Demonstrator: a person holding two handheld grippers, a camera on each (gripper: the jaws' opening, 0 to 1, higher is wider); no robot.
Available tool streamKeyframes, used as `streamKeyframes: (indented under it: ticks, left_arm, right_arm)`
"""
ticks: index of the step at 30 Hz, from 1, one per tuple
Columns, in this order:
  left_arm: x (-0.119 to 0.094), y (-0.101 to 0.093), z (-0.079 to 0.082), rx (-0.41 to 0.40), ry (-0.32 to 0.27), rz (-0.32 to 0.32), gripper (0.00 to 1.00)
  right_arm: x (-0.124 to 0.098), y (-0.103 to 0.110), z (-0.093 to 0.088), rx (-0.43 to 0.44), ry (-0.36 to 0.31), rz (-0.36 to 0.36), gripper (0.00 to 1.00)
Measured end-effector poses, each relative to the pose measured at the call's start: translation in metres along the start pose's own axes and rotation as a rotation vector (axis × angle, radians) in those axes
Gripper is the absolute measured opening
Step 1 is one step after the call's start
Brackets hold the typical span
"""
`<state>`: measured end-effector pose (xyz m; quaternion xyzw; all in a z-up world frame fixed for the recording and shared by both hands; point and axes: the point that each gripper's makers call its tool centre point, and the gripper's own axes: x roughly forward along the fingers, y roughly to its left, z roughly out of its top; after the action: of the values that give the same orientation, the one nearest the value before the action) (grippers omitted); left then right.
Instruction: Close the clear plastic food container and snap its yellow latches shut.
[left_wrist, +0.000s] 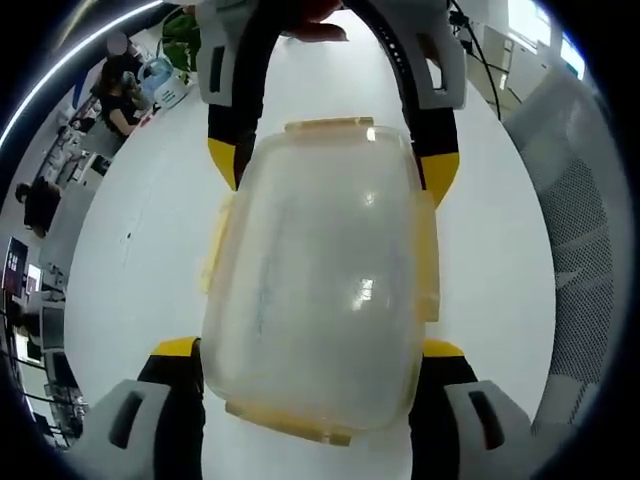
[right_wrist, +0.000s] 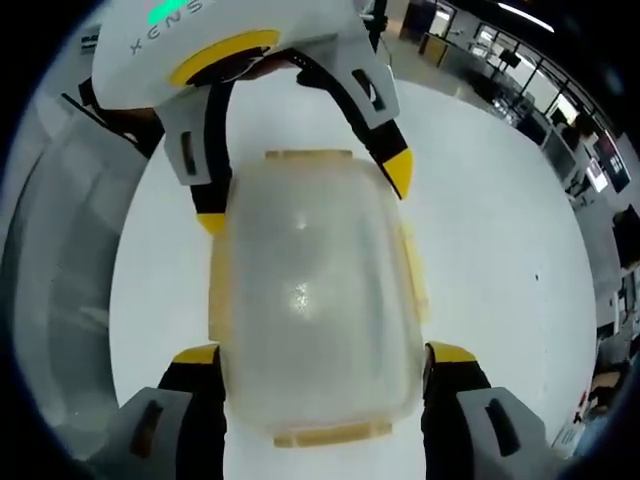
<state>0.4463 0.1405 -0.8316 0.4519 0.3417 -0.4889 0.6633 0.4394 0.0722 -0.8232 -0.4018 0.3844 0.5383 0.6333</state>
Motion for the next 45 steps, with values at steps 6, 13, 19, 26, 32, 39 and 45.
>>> streamKeyframes:
  ticks: [6, 13, 19, 26, 32, 39, 45]
  left_arm:
    - [0.0011, 0.0024, -0.0003, -0.004, -0.007, 0.000, 0.87]
    - [0.0020, 0.0059, -0.0002, -0.003, -0.011, -0.001, 0.87]
    - [0.0028, 0.0085, -0.0005, 0.002, -0.008, -0.002, 0.87]
    - [0.0025, 0.0093, -0.0006, 0.004, -0.004, -0.001, 0.87]
    - [0.0035, 0.0098, -0.0010, 0.002, 0.003, 0.001, 0.87]
    - [0.0027, 0.0098, -0.0010, 0.006, 0.013, 0.004, 0.87]
    - [0.0040, 0.0103, -0.0002, 0.004, 0.010, 0.013, 0.89]
  right_arm:
    - [0.0013, -0.0019, 0.0006, -0.003, 0.002, 0.007, 0.82]
    - [0.0020, -0.0050, 0.0019, -0.003, 0.001, 0.014, 0.82]
    - [0.0026, -0.0068, 0.0020, 0.001, -0.003, 0.014, 0.83]
    - [0.0031, -0.0077, 0.0024, 0.000, -0.005, 0.019, 0.83]
    - [0.0030, -0.0076, 0.0027, 0.000, -0.002, 0.017, 0.83]
    - [0.0031, -0.0076, 0.0024, -0.002, 0.002, 0.020, 0.83]
    - [0.0034, -0.0071, 0.0028, -0.003, -0.002, 0.011, 0.84]
